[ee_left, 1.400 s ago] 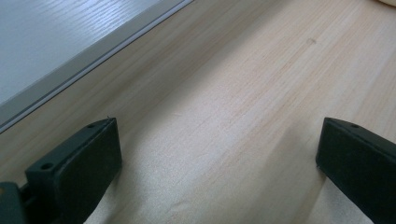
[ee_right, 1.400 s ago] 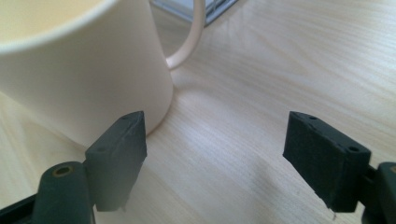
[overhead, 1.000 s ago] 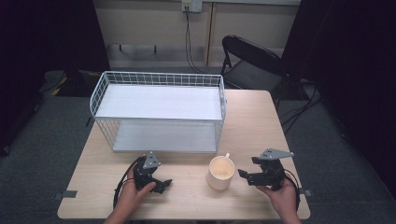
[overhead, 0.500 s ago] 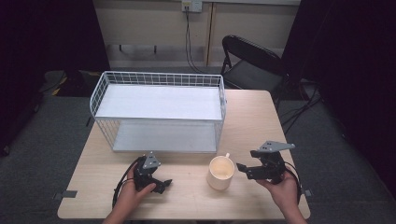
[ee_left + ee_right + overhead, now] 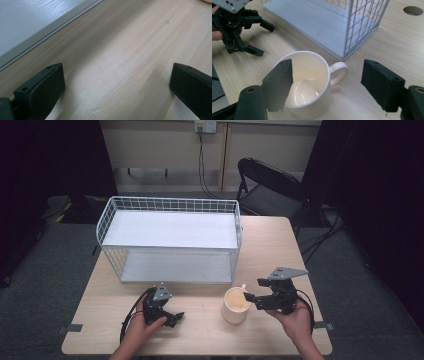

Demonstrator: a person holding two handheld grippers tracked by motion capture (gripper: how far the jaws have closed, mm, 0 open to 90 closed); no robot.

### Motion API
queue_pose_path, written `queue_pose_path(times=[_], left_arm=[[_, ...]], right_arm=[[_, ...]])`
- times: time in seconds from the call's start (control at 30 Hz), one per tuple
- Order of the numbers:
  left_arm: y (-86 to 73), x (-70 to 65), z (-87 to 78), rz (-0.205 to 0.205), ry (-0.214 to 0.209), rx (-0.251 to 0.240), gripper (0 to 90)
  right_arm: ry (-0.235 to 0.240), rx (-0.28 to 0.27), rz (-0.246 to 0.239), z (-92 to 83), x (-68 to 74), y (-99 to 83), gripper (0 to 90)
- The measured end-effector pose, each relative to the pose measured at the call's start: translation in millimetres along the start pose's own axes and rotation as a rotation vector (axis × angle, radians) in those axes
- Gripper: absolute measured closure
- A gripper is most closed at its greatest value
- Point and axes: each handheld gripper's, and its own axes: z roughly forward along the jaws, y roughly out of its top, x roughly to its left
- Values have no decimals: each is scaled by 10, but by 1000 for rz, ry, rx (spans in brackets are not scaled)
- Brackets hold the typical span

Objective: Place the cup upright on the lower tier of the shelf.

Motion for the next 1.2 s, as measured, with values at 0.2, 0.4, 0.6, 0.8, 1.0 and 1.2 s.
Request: queue_pose_path(times=[0.2, 0.4, 0.6, 0.8, 1.0, 1.2], left_arm=[[0, 0, 0, 0, 0, 0, 0], [0, 0, 0, 0, 0, 0, 0], [0, 0, 0, 0, 0, 1, 0], [0, 0, 0, 0, 0, 0, 0], [0, 0, 0, 0, 0, 0, 0], [0, 0, 0, 0, 0, 0, 0]], right_arm=[[-4, 19, -8, 161, 51, -34, 295], [-10, 37, -8, 258, 78, -90, 311], [-9, 55, -4, 330, 100, -144, 339], [-13, 82, 9, 413, 116, -208, 371], [-14, 95, 31, 470, 103, -235, 461], [-28, 96, 36, 515, 99, -267, 549]])
